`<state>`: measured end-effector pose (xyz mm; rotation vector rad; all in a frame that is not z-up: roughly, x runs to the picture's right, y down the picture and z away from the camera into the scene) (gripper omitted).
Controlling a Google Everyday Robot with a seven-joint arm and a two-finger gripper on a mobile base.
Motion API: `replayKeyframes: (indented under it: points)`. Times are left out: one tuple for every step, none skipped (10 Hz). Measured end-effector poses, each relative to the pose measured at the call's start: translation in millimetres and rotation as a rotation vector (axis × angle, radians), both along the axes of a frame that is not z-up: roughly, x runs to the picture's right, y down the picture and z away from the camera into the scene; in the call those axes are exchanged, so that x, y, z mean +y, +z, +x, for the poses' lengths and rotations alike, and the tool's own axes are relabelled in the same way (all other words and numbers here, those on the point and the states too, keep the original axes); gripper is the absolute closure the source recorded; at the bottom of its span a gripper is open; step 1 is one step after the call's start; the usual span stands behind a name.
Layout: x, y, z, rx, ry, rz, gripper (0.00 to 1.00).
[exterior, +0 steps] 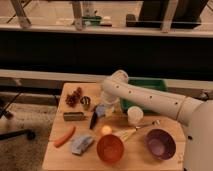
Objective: Place sponge in plastic cup
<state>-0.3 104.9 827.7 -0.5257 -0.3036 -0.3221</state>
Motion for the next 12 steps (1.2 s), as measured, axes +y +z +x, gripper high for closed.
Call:
replayKeyframes:
  points:
    - [-5, -1.9, -2, -0.003, 0.002, 0.009, 0.94]
    - [-8, -2.9, -3, -0.004, 0.003, 0.015, 0.94]
    - [-12, -4.2, -7, -0.008, 0.003, 0.020, 0.94]
    - [-17, -4.6, -9, -0.009, 0.000, 0.029, 0.94]
    - [-23, -5.6, -13, -0.009, 0.001, 0.039, 0.94]
    - [-30, -5.7, -15, -0.009, 0.004, 0.046, 0.94]
    - [-35, -5.7, -17, -0.008, 0.004, 0.052, 0.94]
    - [-41, -4.5, -20, -0.008, 0.004, 0.058, 0.94]
    - [-44, -3.7, -23, -0.008, 0.003, 0.062, 0.94]
    - [-48, -2.1, -25, -0.007, 0.003, 0.067, 0.94]
    - [-53, 1.0, -27, -0.006, -0.001, 0.074, 0.94]
    - [-57, 3.4, -29, -0.006, -0.003, 0.080, 0.94]
